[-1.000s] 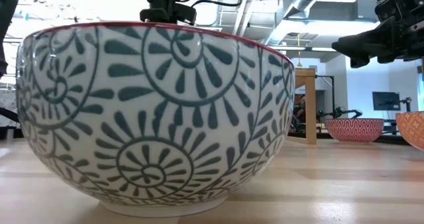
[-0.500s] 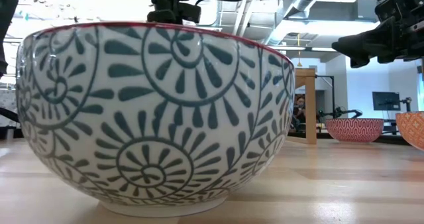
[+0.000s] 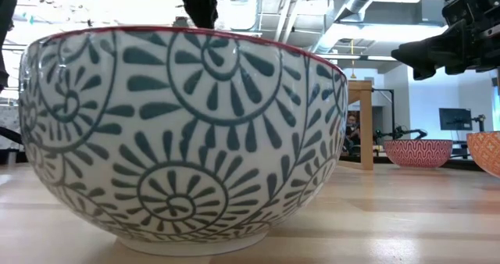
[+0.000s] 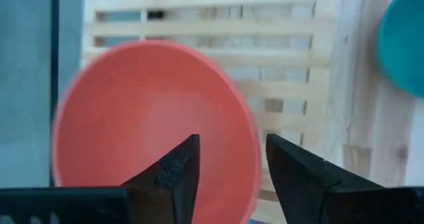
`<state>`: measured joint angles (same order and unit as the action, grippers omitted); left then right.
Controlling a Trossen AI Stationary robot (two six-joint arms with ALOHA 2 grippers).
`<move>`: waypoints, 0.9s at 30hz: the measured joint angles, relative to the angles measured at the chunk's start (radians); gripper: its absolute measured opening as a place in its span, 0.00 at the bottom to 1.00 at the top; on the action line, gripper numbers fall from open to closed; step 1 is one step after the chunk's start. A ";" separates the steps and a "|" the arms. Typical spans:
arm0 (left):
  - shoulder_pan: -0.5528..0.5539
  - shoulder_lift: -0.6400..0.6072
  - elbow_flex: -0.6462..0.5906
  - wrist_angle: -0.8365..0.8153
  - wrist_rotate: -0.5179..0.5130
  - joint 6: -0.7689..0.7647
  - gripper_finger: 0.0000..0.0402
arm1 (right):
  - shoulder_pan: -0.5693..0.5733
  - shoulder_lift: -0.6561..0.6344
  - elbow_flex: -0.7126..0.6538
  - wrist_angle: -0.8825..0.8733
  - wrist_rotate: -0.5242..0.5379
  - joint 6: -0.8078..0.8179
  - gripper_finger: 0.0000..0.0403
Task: Place and stack bowls onto a shelf
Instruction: Stack the large green bowl on top of the large orange bowl on the shelf
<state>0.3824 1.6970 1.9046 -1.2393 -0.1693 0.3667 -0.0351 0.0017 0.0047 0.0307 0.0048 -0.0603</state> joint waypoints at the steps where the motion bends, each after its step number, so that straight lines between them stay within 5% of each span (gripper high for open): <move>1: 0.000 -0.001 0.021 -0.004 0.003 -0.008 0.40 | 0.000 0.000 0.000 0.000 0.000 0.000 0.34; 7: 0.002 -0.017 0.158 -0.022 0.101 -0.161 0.40 | 0.000 0.000 0.000 0.000 0.000 0.000 0.34; 12: 0.012 -0.118 0.124 0.063 0.270 -0.346 0.40 | 0.000 0.000 0.000 0.000 0.000 0.000 0.34; 17: -0.022 -0.308 -0.054 0.237 0.272 -0.442 0.40 | 0.000 0.000 0.000 0.000 0.000 0.000 0.34; 22: -0.096 -0.544 -0.331 0.424 0.151 -0.544 0.40 | 0.000 0.000 0.000 0.000 0.000 0.000 0.34; 27: -0.139 -0.675 -0.513 0.336 0.078 -0.664 0.40 | 0.000 0.000 0.000 0.000 0.000 0.000 0.34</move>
<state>0.2438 1.0218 1.3913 -0.9036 -0.0915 -0.2978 -0.0350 0.0017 0.0048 0.0306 0.0048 -0.0601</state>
